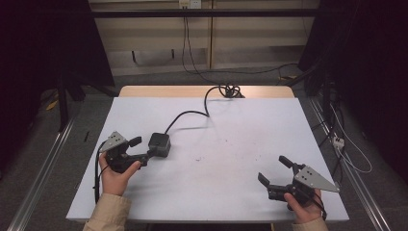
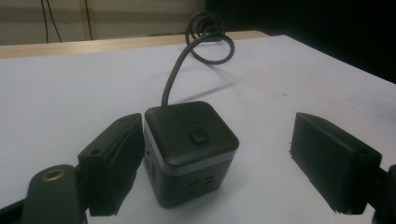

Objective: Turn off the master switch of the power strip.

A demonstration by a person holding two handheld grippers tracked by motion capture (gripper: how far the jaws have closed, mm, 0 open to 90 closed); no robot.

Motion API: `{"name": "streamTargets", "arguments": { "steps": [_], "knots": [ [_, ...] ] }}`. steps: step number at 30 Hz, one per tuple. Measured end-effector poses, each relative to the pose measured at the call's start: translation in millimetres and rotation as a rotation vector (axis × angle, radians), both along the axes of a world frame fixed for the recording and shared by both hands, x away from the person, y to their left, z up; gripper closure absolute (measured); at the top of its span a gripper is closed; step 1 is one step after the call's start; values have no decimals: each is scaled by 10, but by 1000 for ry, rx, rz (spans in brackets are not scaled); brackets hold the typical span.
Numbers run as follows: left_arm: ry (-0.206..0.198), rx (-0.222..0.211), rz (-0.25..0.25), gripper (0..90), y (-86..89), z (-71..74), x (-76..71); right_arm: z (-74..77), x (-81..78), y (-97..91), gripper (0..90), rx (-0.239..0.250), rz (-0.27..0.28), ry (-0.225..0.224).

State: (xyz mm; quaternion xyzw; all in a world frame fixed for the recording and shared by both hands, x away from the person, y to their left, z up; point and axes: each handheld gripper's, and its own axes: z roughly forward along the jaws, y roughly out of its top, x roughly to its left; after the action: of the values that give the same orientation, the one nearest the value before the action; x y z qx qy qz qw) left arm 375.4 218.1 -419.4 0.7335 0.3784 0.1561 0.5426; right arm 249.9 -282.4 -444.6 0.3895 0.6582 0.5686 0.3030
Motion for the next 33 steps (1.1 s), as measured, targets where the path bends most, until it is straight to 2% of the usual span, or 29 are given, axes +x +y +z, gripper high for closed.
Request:
{"name": "streamTargets", "arguments": {
  "steps": [8,16,20,25,33],
  "knots": [
    [-1,24,-20,109,0,-16,-29,-1,0,-6,36,2,-1,1],
    [2,42,-18,76,62,-33,-88,-2,2,-16,36,1,0,-1],
    [-17,68,-13,67,95,-46,-127,2,-2,-19,36,2,-3,-2],
    [-12,47,-6,67,165,-61,-159,0,-2,-17,36,1,-1,-1],
    [0,43,-7,67,273,-97,-222,-2,-1,-17,36,0,-1,-1]
  ]
}}
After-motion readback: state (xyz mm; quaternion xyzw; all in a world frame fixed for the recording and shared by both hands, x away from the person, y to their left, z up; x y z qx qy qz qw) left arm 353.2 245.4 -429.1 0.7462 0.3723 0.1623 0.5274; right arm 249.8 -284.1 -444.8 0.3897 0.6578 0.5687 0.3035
